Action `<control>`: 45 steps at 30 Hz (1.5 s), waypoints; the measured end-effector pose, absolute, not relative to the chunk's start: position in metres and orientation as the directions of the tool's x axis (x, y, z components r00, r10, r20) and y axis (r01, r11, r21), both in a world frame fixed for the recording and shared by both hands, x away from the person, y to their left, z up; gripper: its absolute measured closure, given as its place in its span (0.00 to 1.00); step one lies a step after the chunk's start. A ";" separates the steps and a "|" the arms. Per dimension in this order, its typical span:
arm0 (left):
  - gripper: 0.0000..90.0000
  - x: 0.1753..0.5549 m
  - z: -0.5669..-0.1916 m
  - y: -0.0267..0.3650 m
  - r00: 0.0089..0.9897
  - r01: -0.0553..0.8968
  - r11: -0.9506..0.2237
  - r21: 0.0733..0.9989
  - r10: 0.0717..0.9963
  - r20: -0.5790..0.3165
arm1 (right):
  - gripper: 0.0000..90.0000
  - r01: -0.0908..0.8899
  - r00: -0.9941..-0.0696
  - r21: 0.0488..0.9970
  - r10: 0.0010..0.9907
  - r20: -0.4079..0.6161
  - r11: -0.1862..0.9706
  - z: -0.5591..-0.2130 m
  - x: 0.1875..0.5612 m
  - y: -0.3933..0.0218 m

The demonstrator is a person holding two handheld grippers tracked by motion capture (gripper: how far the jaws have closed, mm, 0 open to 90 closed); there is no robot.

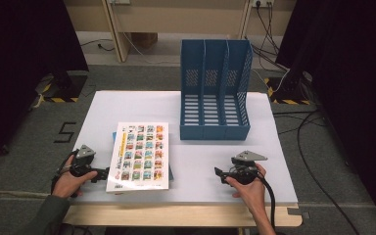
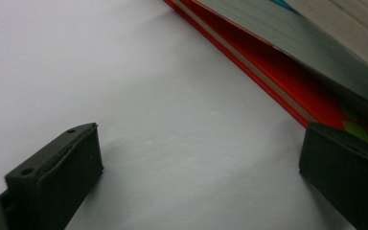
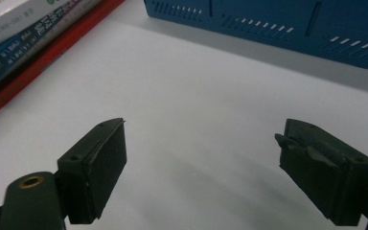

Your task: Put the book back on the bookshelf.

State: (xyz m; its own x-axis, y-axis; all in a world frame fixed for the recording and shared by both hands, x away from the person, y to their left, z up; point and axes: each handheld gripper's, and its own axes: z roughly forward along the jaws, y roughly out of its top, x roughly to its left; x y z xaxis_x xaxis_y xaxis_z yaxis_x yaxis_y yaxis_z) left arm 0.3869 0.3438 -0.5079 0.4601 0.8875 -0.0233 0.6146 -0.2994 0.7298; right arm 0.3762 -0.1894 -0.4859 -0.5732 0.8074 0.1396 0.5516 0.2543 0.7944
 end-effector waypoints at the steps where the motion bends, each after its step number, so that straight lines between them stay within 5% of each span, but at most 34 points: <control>1: 0.00 0.387 -0.508 0.344 0.460 0.615 -0.299 0.730 0.888 -0.023 | 0.19 0.549 -0.575 0.798 0.805 0.146 0.247 -0.485 0.376 -0.189; 6: 0.02 0.387 -0.507 0.346 0.449 0.618 -0.282 0.734 0.893 -0.034 | 0.22 0.540 -0.591 0.813 0.786 0.181 0.218 -0.483 0.376 -0.186; 11: 0.17 0.388 -0.503 0.353 0.388 0.633 -0.200 0.748 0.918 -0.083 | 0.26 0.533 -0.618 0.813 0.764 0.186 0.233 -0.481 0.376 -0.175; 21: 0.16 0.384 -0.491 0.354 0.340 0.615 -0.104 0.781 0.930 -0.144 | 0.31 0.517 -0.661 0.824 0.719 0.215 0.229 -0.475 0.379 -0.154; 33: 0.16 0.380 -0.485 0.343 0.345 0.599 -0.156 0.786 0.935 -0.077 | 0.29 0.488 -0.740 0.829 0.632 0.229 0.271 -0.469 0.393 -0.105; 45: 0.19 0.379 -0.478 0.336 0.341 0.591 -0.123 0.798 0.934 -0.108 | 0.27 0.495 -0.796 0.822 0.526 0.299 0.281 -0.466 0.415 -0.046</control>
